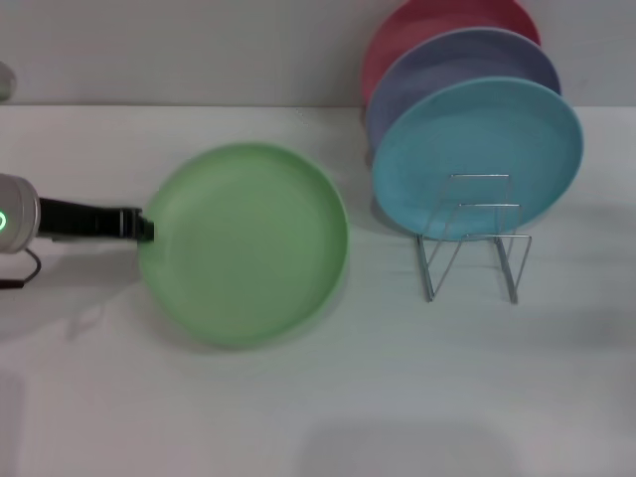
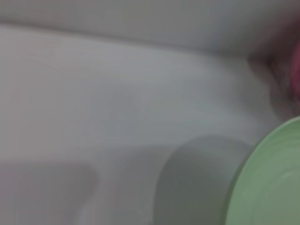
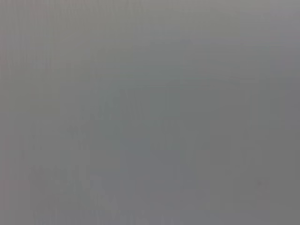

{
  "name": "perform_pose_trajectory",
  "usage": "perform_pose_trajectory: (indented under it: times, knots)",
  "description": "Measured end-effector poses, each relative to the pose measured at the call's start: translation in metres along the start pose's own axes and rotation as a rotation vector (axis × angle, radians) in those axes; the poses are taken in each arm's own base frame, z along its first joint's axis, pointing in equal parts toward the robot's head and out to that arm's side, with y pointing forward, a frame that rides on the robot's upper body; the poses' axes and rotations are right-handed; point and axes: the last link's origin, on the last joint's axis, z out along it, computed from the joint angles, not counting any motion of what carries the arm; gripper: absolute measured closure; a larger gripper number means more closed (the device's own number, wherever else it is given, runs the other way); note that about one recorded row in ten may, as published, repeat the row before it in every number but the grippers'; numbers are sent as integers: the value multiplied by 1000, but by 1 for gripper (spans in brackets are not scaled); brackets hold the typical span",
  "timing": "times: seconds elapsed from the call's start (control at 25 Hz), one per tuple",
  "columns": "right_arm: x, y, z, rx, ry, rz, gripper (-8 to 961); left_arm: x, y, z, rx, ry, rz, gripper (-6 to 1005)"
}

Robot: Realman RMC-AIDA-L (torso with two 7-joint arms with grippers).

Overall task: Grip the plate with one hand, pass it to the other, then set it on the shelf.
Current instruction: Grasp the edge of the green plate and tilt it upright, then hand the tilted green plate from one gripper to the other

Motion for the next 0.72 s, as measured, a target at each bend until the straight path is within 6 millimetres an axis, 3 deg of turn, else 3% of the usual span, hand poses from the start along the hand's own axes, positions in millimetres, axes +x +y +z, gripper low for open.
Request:
perform_pose_trajectory:
  times: [0.44, 0.72]
  knots:
    - [5, 3, -10, 2, 15, 10, 321, 7, -28, 16, 34, 423, -64, 972]
    - [8, 5, -13, -4, 25, 13, 321, 7, -31, 20, 17, 576, -57, 972]
